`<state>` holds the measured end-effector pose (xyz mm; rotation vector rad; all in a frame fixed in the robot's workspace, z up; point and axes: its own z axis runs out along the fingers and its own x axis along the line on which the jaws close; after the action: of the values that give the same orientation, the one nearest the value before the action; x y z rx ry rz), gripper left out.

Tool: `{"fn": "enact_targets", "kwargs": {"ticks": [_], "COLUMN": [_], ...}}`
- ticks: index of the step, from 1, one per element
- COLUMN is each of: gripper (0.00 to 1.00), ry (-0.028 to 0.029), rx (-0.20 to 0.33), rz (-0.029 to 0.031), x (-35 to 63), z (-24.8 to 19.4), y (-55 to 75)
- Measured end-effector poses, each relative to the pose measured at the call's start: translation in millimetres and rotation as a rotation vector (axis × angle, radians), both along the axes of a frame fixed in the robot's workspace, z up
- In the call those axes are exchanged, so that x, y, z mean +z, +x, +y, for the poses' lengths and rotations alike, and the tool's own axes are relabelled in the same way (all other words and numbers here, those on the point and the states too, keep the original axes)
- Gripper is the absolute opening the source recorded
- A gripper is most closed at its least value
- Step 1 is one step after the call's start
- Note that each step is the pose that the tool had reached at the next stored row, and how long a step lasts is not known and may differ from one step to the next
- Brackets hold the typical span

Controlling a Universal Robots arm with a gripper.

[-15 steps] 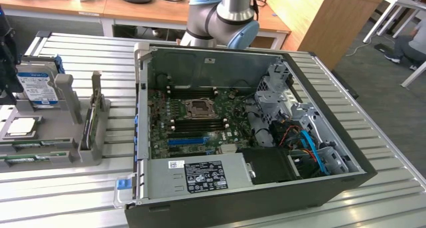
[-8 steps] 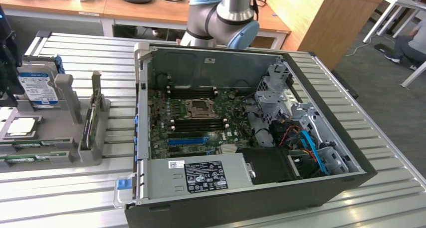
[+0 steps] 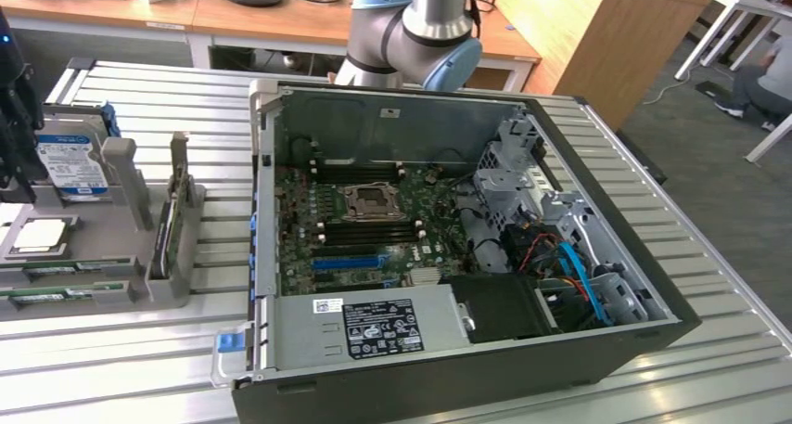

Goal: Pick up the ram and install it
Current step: 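Pick up the ram and move it above insertion slot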

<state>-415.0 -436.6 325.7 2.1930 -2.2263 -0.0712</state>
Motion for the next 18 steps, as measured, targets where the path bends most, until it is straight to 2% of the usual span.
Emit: {"fn": "enact_targets", "kwargs": {"ticks": [18], "gripper": [0.36], "ry": [0.0], "rx": [0.0], "rz": [0.0], "x": [-15.1], "z": [0.0], "y": [0.0]}}
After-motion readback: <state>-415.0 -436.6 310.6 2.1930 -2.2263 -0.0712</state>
